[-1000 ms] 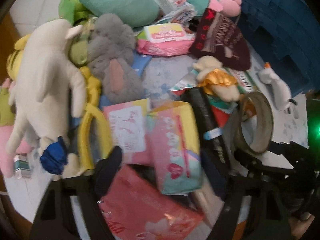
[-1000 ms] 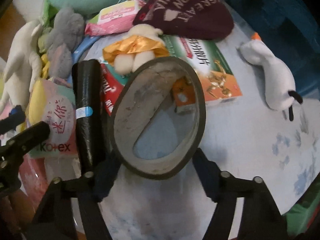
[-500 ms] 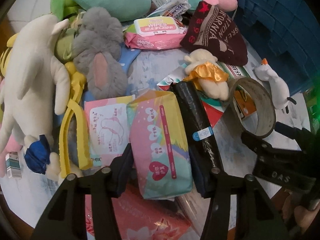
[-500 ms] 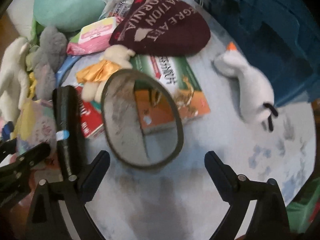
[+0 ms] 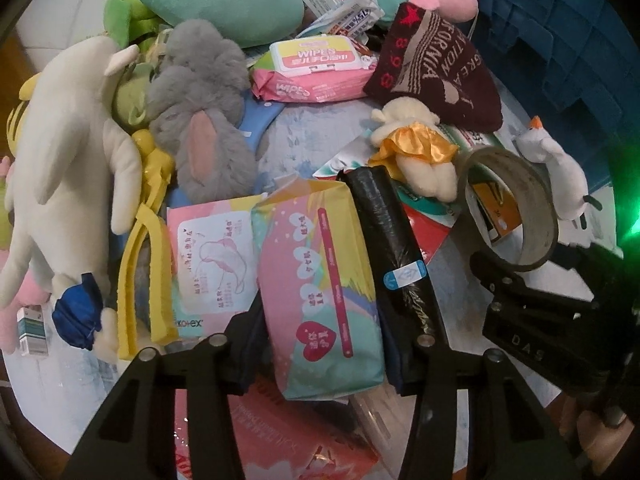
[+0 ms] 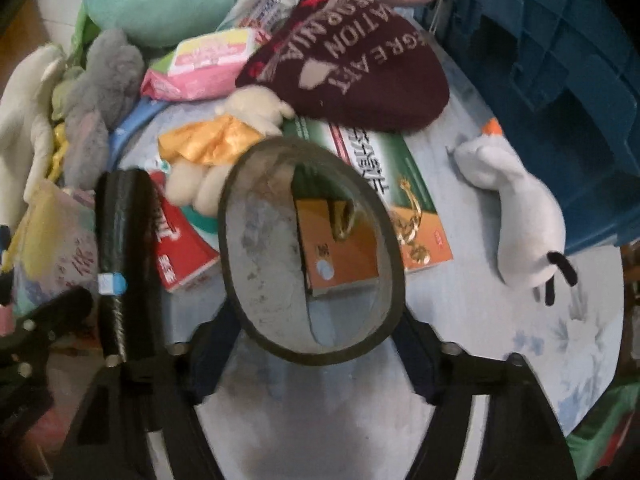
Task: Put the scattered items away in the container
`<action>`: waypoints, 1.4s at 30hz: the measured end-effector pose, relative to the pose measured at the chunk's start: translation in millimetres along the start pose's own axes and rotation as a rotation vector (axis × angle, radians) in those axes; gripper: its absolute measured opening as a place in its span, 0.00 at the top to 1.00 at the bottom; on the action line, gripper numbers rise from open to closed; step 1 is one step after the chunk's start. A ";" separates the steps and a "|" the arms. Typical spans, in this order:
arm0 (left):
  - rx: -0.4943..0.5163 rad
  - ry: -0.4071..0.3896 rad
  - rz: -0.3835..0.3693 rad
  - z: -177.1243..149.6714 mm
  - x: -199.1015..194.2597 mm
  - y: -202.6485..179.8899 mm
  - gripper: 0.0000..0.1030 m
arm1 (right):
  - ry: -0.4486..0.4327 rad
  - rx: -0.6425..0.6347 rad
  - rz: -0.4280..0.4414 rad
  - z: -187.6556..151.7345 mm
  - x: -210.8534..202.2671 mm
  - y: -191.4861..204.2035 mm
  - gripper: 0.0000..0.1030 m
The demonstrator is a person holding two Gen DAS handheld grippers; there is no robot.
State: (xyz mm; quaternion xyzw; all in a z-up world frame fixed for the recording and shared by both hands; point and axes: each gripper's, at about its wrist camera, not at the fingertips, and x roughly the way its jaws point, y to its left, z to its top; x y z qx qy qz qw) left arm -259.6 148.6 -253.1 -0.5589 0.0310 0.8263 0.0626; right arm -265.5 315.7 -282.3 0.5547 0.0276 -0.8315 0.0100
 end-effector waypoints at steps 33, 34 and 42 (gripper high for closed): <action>-0.036 -0.075 0.011 -0.8 -60.9 35.4 0.57 | -0.036 0.102 0.094 -3.2 -56.5 6.5 0.35; -0.037 -0.071 0.010 -0.6 -58.8 36.4 0.57 | -0.033 0.096 0.093 -2.0 -53.4 9.2 0.35; -0.020 -0.065 0.000 4.9 -48.1 40.3 0.57 | 0.000 0.086 0.094 10.0 -24.2 22.5 0.24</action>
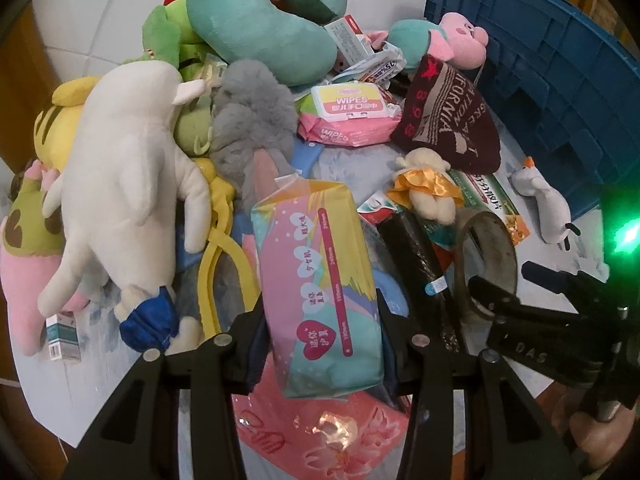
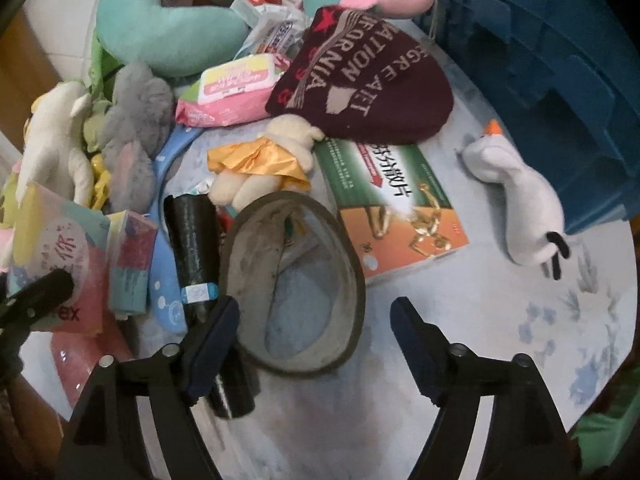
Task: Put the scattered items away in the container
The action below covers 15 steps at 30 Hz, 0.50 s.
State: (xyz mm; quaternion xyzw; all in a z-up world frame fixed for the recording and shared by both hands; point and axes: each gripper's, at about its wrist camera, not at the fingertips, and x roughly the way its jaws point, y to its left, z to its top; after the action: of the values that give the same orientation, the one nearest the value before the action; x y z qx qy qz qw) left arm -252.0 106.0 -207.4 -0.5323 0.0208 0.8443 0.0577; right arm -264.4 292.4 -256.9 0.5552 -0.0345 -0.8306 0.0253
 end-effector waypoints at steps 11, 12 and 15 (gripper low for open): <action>-0.020 -0.007 -0.006 10.4 5.8 18.3 0.57 | -0.050 0.008 0.013 5.5 -16.2 11.2 0.09; -0.022 -0.003 -0.009 10.2 7.7 19.5 0.57 | -0.038 0.013 0.004 5.6 -10.8 10.6 0.16; -0.020 0.005 -0.018 8.6 11.6 21.2 0.57 | -0.006 0.041 -0.001 5.3 7.2 5.0 0.25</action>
State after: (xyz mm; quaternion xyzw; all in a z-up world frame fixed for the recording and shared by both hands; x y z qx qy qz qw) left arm -267.2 86.6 -214.7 -0.5350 0.0079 0.8427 0.0599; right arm -272.0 287.0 -261.0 0.5533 -0.0514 -0.8313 0.0136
